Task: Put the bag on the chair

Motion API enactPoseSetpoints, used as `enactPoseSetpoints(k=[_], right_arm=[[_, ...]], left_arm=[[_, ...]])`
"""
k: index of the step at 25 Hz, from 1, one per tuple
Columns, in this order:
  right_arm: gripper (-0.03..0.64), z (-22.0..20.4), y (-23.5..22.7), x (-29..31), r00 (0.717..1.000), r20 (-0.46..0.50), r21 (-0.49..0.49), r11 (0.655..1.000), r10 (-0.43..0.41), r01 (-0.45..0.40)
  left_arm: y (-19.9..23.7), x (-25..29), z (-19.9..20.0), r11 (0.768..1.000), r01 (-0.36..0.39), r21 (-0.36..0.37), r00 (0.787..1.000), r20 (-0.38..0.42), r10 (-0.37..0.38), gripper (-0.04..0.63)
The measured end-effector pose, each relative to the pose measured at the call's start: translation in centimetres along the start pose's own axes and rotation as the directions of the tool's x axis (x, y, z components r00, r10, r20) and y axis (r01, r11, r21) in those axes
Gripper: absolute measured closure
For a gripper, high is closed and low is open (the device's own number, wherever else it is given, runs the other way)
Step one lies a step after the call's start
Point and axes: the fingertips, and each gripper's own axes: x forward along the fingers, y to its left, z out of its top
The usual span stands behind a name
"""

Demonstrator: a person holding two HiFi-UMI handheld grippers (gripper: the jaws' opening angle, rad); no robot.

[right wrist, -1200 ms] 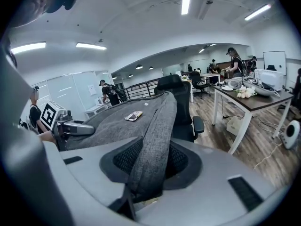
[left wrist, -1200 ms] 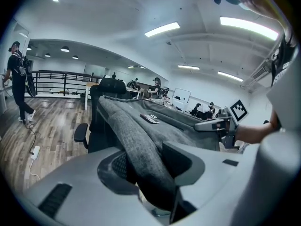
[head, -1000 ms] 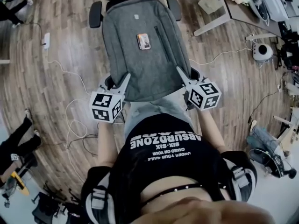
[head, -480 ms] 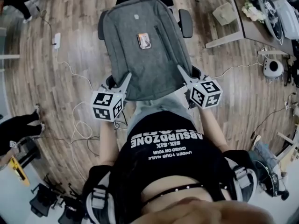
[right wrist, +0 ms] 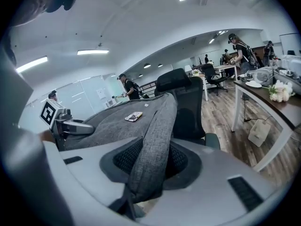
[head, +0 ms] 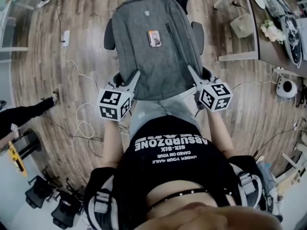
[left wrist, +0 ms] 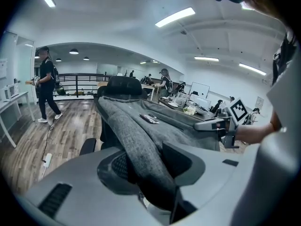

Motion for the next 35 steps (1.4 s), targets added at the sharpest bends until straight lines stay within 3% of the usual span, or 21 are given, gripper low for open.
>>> enactPoseSetpoints(k=[7,21,35], right_arm=[[0.485,1.9,-2.1,3.1,0.999,-0.009,-0.037,0.999,0.036,-0.037],[0.485,3.0,-4.9,6.9,0.999,-0.037,0.005,1.0,0.002,-0.001],[0.485,1.8,-4.8,15.1,0.985,-0.17,0.024,0.999,-0.023,0.027]], left_arm=[[1.6,2.6,1.7,0.999,-0.033,-0.014,0.999,-0.021,0.032,0.43],[4.5,7.1,3.6,1.0,-0.001,-0.011,0.997,-0.079,0.0,0.428],[11.9,11.3,0.9,0.995,0.027,-0.093,0.981,-0.19,-0.045,0.428]])
